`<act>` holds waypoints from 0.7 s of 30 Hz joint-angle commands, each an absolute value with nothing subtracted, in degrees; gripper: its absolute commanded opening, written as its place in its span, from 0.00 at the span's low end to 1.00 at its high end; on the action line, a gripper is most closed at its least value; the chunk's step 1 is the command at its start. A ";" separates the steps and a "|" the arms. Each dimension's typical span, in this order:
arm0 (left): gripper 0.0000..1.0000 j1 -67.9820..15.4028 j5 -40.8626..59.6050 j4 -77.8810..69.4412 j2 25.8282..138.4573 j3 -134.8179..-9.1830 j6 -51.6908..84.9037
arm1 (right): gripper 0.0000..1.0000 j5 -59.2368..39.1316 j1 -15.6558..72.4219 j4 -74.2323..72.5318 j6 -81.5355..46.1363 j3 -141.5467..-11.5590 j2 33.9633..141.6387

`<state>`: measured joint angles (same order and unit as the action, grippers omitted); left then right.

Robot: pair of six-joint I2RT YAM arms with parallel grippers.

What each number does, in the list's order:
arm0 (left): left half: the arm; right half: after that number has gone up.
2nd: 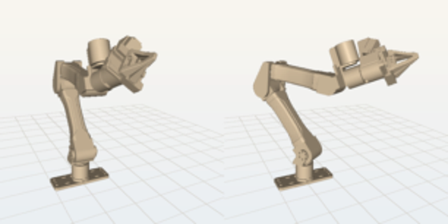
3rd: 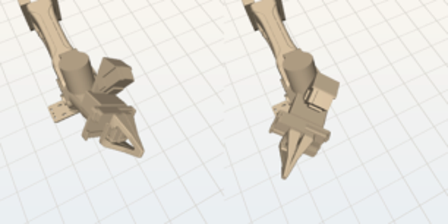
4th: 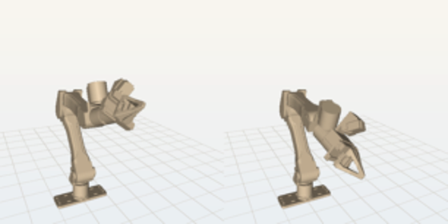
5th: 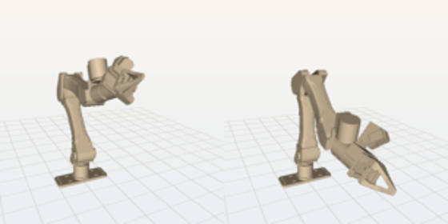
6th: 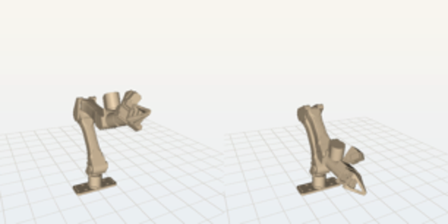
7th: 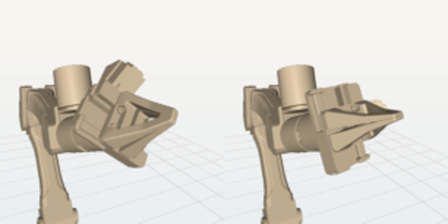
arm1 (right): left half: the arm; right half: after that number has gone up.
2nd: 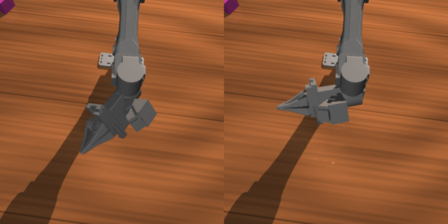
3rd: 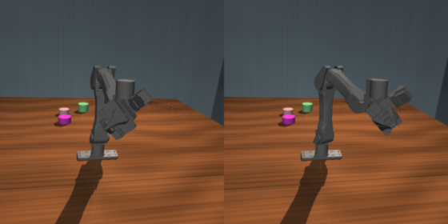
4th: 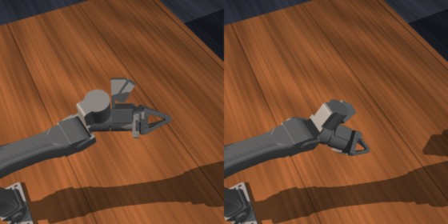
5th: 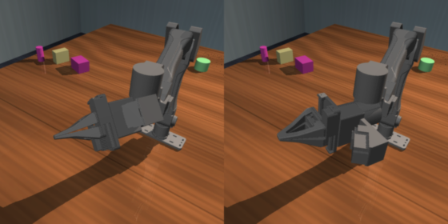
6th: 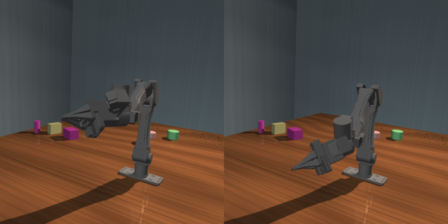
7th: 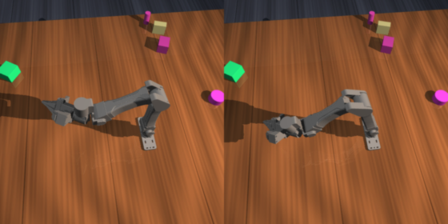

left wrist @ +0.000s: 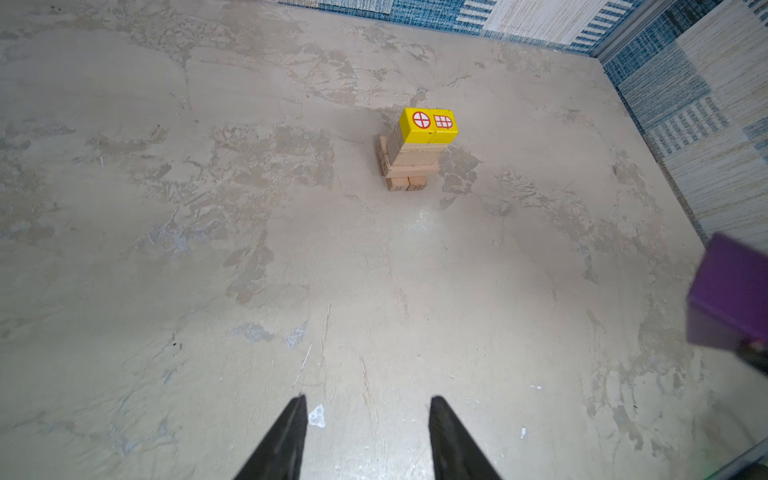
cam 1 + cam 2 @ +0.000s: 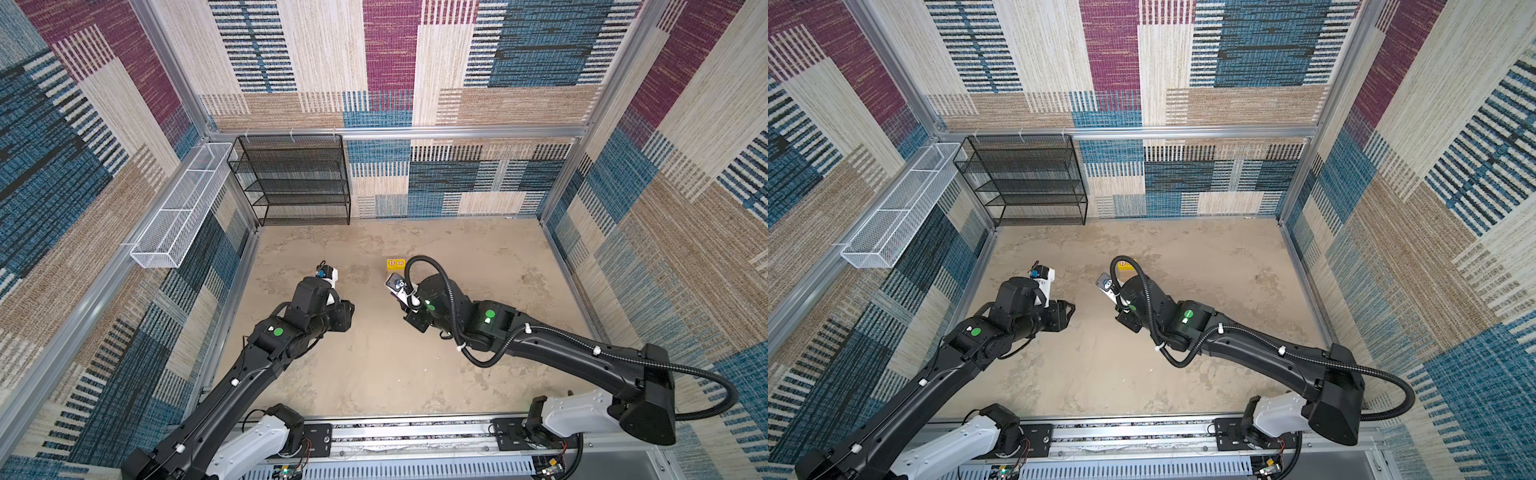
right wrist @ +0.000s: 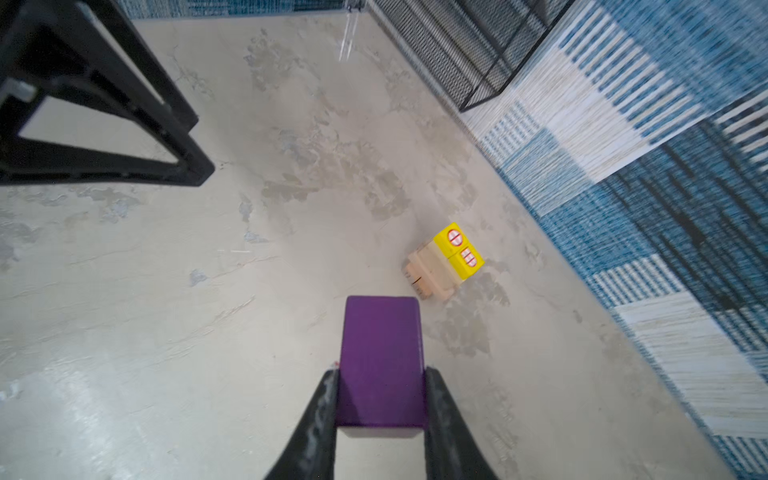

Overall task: Build the wood block tower
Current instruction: 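Lift the purple roof block and carry it toward the stack with the right gripper, then lower the purple roof block onto the two yellow cubes with the right gripper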

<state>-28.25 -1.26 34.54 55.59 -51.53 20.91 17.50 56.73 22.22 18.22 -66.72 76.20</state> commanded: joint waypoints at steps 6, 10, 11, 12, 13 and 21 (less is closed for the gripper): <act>0.54 -28.21 0.07 35.12 59.08 -54.96 12.61 | 0.00 8.80 50.57 16.56 35.73 -69.98 75.82; 0.54 -28.21 0.26 34.63 61.09 -56.99 10.03 | 0.00 4.40 47.32 19.32 40.70 -73.38 79.52; 0.55 -28.21 0.72 34.66 61.87 -57.66 9.24 | 0.00 4.31 46.42 20.54 41.98 -74.87 81.01; 0.55 -28.21 1.30 34.76 62.73 -58.35 8.45 | 0.00 4.75 45.56 21.44 43.36 -76.25 82.79; 0.55 -28.21 1.74 34.77 63.66 -58.94 7.81 | 0.00 5.03 44.79 21.90 44.47 -77.24 84.16; 0.57 -28.21 2.56 37.59 72.18 -63.65 5.11 | 0.00 -3.47 37.66 32.62 50.81 -92.82 98.25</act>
